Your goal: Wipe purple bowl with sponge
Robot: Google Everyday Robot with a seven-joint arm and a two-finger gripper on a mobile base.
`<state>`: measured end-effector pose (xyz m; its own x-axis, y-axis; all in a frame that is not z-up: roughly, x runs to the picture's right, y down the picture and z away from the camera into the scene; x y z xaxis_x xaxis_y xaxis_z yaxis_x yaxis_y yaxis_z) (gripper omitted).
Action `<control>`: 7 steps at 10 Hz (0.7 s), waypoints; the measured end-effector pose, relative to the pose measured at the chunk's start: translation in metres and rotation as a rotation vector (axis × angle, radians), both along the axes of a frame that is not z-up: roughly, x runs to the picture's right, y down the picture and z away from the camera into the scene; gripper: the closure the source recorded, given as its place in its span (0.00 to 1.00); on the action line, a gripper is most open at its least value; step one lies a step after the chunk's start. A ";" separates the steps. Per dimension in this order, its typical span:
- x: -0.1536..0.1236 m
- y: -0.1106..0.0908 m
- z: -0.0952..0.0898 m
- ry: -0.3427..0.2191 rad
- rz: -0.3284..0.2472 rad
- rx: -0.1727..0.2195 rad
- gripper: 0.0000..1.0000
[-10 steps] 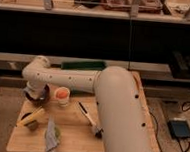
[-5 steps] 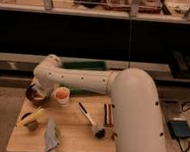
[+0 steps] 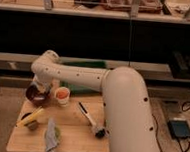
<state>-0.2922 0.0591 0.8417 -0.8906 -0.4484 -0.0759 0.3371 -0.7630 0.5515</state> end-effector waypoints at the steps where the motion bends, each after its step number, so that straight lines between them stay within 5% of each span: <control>1: -0.009 0.002 0.004 -0.006 -0.005 -0.011 0.97; 7: -0.037 0.026 -0.009 -0.080 -0.062 -0.048 0.97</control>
<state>-0.3290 0.0851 0.8326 -0.9089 -0.3971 -0.1277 0.2433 -0.7534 0.6109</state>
